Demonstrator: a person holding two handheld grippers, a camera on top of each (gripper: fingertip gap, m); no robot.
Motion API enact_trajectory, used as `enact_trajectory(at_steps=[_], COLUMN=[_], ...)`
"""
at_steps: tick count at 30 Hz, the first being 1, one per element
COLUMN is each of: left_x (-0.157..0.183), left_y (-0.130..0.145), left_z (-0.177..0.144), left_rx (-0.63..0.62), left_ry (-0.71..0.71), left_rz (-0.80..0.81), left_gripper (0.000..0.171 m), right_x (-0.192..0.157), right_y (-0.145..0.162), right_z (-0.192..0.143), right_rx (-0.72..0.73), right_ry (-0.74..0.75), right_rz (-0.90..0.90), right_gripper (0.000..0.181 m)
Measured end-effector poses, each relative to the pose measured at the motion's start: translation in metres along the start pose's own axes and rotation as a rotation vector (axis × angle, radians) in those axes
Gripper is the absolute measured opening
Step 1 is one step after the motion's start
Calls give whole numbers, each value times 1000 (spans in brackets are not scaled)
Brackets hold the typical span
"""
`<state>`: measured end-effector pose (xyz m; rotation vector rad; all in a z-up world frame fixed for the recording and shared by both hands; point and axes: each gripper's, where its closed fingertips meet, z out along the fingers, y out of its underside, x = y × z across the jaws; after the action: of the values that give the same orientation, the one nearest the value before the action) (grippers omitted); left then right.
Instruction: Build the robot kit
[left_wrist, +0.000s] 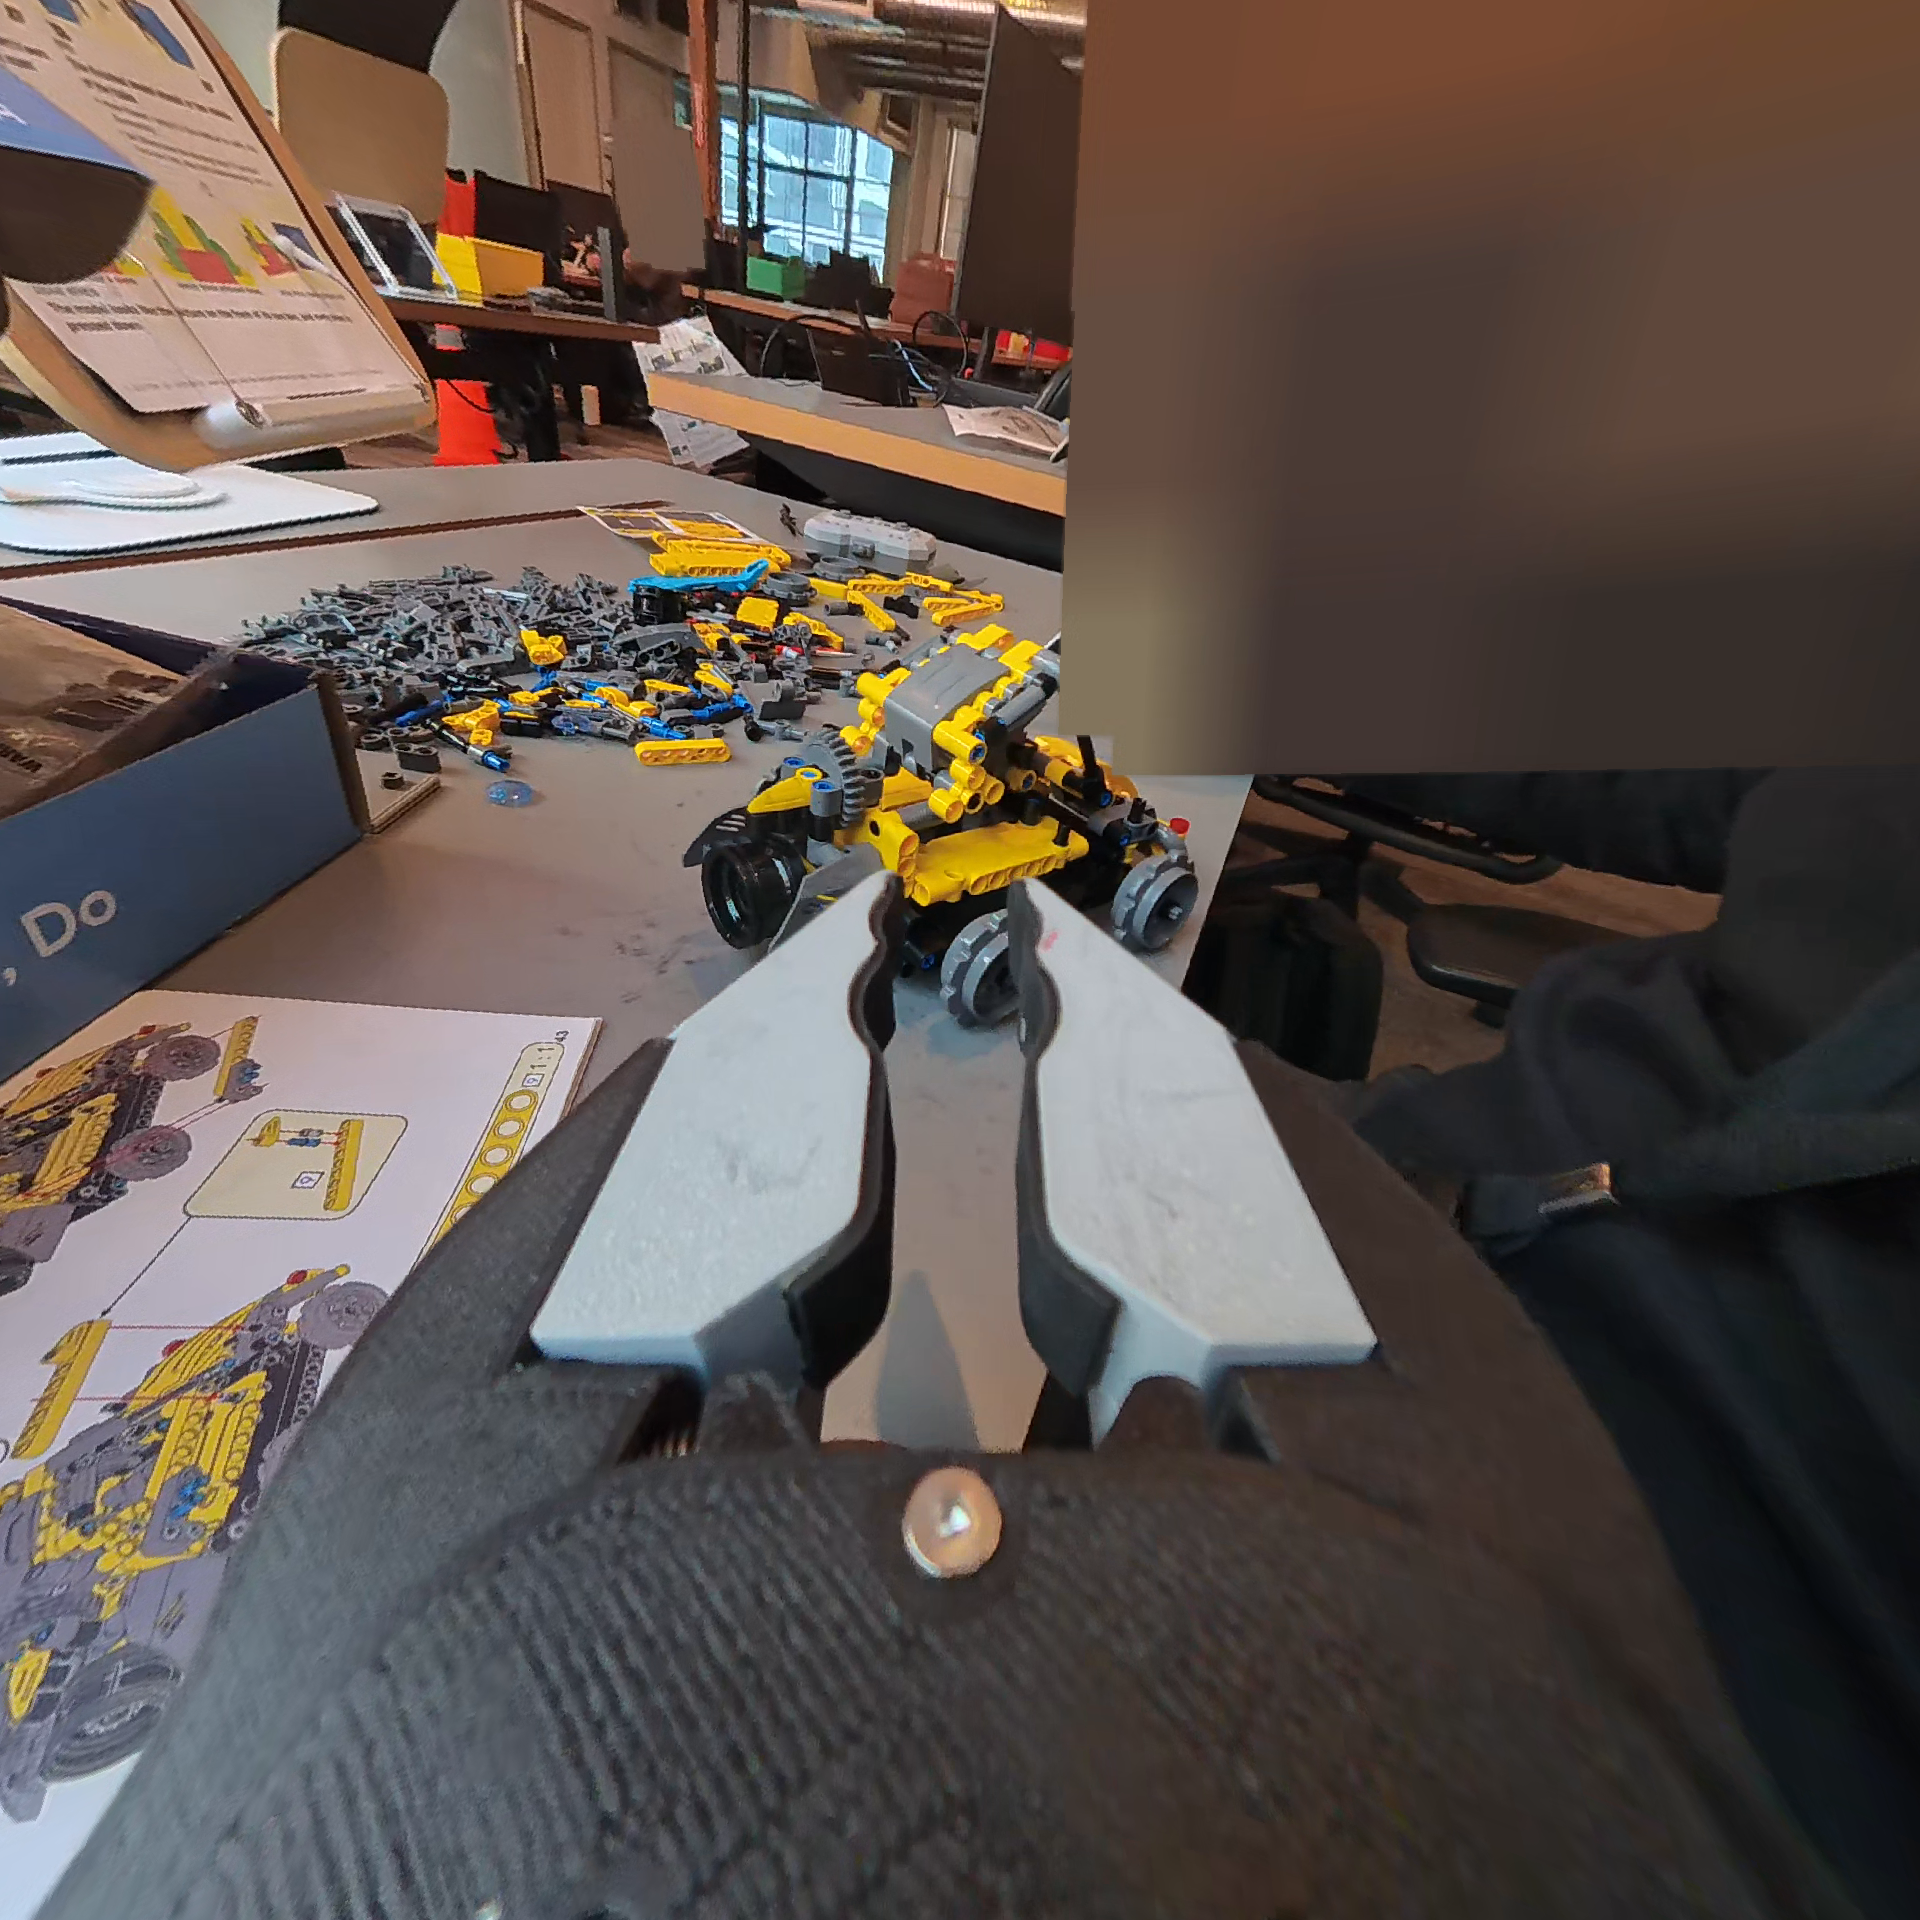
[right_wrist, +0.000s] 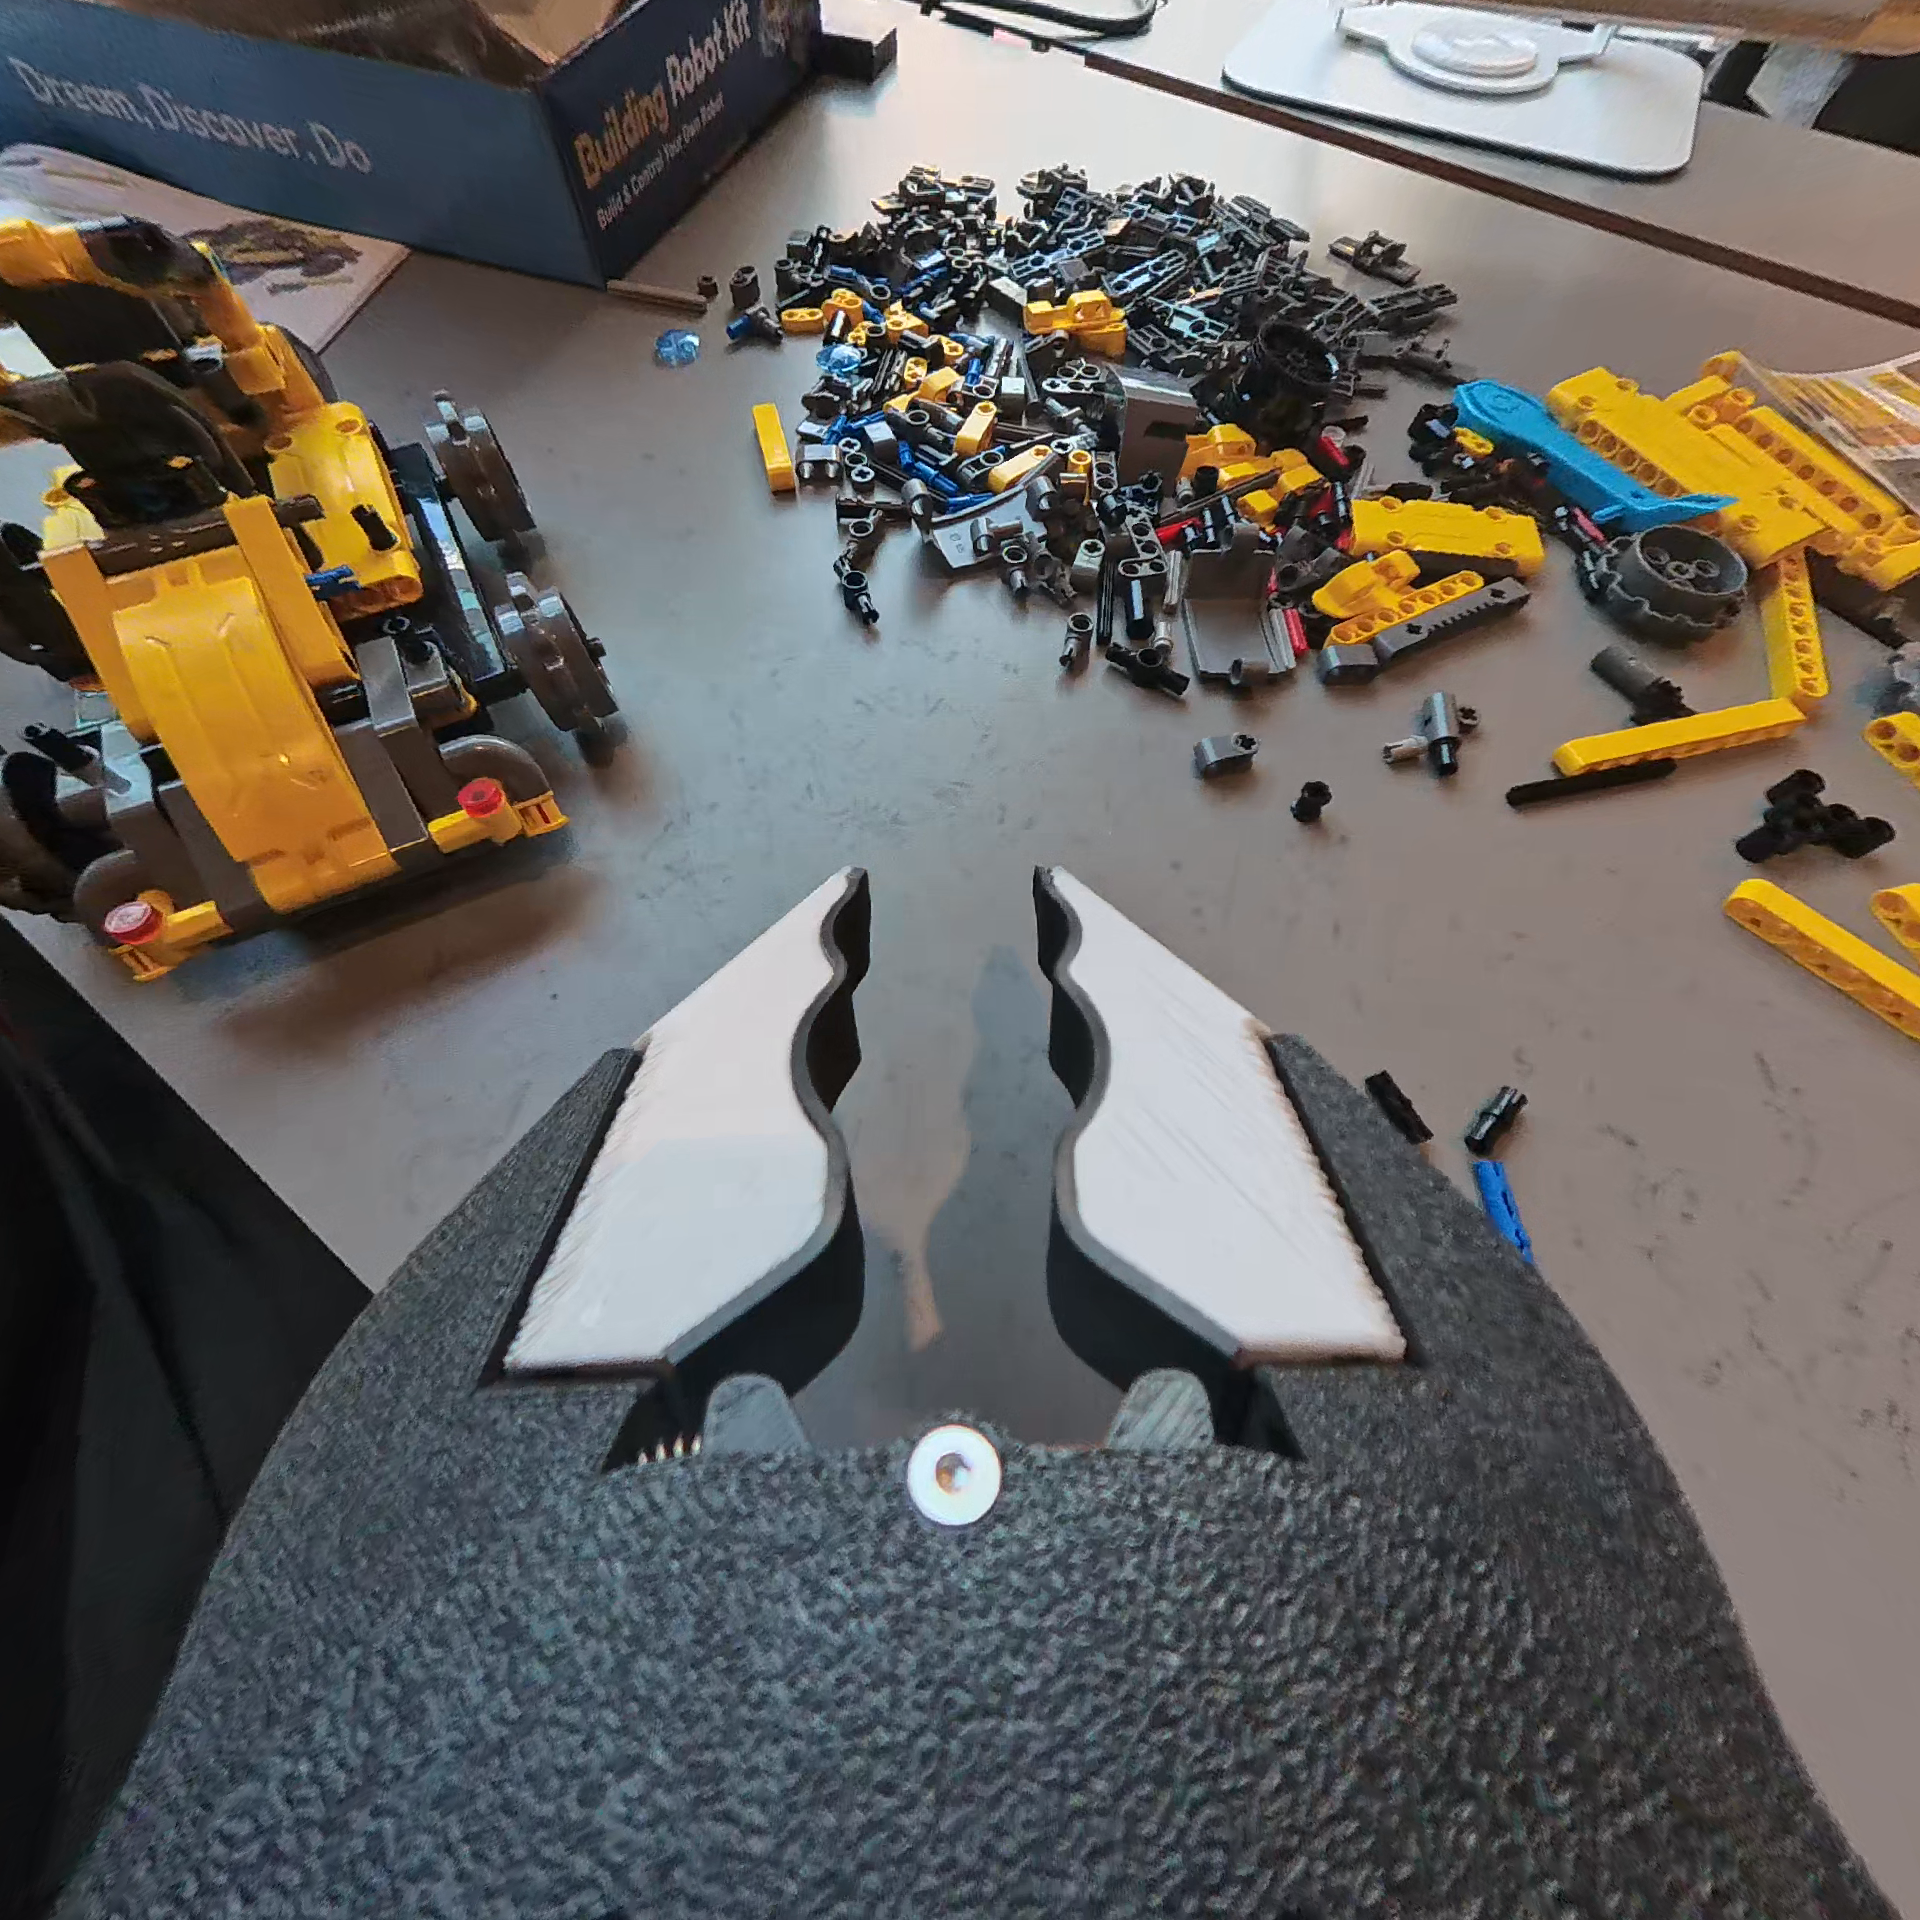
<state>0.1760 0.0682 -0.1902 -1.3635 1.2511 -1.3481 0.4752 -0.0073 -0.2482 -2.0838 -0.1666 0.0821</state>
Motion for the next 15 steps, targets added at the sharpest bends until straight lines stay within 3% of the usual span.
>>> enact_trajectory(at_steps=[15], left_x=[-1], left_y=[1], left_z=[1], left_rx=[-9], left_ry=[-5], left_rz=[-9], left_gripper=[17], right_x=[4], right_y=[-5], right_z=[-4], right_rx=[41], right_ry=[13], right_rz=[19], right_gripper=[29])
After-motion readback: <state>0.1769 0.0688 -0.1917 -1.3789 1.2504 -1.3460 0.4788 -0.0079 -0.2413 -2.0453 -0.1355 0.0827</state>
